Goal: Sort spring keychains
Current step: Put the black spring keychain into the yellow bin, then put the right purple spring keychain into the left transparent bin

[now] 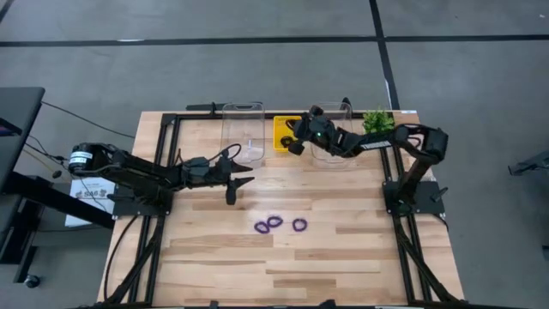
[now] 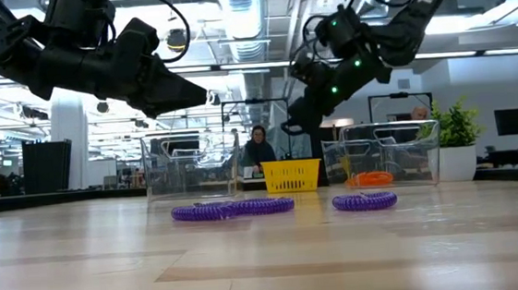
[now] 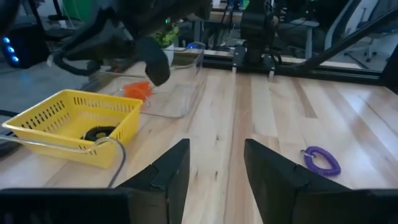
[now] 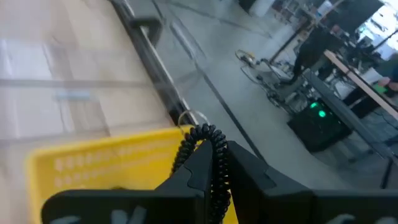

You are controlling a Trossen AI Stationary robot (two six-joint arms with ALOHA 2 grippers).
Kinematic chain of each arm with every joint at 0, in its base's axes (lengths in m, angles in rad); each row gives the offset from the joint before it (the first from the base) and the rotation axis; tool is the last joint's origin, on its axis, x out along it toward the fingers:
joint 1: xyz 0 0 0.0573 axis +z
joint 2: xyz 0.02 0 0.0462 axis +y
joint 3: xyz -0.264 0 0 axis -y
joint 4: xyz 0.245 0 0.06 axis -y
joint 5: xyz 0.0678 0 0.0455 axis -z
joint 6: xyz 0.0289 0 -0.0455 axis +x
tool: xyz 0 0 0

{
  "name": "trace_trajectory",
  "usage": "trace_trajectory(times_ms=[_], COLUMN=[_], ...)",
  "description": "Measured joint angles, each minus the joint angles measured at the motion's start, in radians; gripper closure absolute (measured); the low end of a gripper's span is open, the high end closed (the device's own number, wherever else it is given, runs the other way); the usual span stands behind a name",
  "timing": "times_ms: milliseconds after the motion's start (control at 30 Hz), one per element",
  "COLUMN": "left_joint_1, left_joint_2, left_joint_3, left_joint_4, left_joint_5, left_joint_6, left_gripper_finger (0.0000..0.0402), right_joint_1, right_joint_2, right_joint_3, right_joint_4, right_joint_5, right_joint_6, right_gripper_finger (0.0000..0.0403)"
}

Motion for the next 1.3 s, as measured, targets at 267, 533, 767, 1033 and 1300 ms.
trace_trajectory(times_ms=[267, 533, 767, 1033, 1300], left_joint_1=[-0.002, -0.013, -0.013, -0.013, -0.023], left_joint_2=[0.0, 0.001, 0.001, 0.001, 0.001], left_joint_3=[0.0, 0.0, 0.0, 0.0, 0.0], left_joint_4=[0.002, -0.001, -0.002, -0.002, -0.01], left_joint_5=[-0.004, -0.003, -0.003, -0.003, 0.006], left_joint_6=[-0.027, -0.031, -0.031, -0.031, -0.057], left_gripper_finger=[0.0252, 0.0252, 0.0252, 0.0252, 0.0252], right_joint_1=[-0.021, -0.021, -0.018, 0.019, 0.157], right_joint_2=[0.071, 0.072, 0.072, 0.025, -0.146], right_joint_3=[0.055, 0.057, 0.057, 0.057, 0.057], right_joint_4=[-0.001, -0.003, -0.02, -0.035, -0.24], right_joint_5=[-0.005, 0.001, 0.009, 0.149, 0.164], right_joint_6=[-0.003, 0.031, 0.032, 0.027, 0.023], right_gripper_finger=[0.0369, 0.0347, 0.0304, 0.0264, 0.0271])
